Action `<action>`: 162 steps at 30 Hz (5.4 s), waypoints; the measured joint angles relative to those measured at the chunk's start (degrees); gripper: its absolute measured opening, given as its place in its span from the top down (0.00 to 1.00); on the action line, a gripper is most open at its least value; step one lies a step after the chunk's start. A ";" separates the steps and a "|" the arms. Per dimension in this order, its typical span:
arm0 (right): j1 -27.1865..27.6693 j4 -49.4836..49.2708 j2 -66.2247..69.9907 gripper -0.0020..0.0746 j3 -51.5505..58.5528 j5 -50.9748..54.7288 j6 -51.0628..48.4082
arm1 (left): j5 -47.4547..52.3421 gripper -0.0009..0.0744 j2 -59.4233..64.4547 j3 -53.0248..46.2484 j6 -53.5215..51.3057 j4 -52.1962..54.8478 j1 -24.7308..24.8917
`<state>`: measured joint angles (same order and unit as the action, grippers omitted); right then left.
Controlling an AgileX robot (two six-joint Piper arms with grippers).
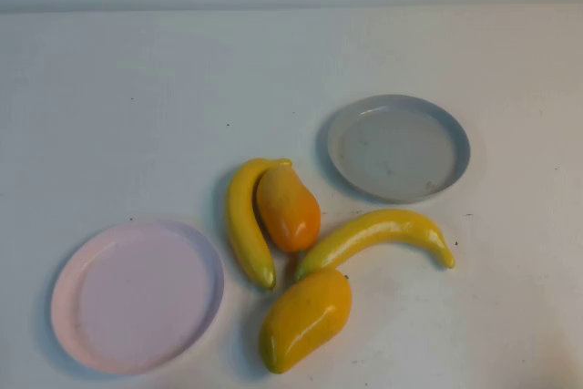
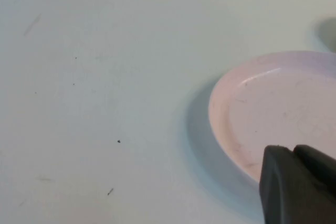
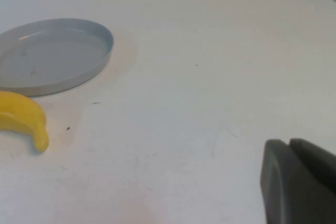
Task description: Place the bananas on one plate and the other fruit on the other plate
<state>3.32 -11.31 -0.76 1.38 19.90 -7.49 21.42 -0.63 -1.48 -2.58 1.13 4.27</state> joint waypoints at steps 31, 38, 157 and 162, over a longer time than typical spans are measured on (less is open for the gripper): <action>0.00 0.00 0.00 1.00 0.00 0.00 0.00 | -10.75 0.99 0.00 0.00 18.72 -18.65 0.00; 0.00 0.00 0.00 1.00 0.00 0.00 0.00 | -11.50 0.99 0.00 0.00 18.92 -18.65 0.00; 0.00 -0.09 0.00 1.00 0.00 0.00 0.00 | 47.96 0.30 105.87 90.55 -2.75 1.13 42.25; 0.00 -0.09 0.00 1.00 0.00 0.00 0.00 | 48.18 0.30 102.47 86.56 -2.14 1.96 34.26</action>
<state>3.32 -11.40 -0.76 1.38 19.90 -7.49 69.59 101.84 85.08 -4.72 3.09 38.54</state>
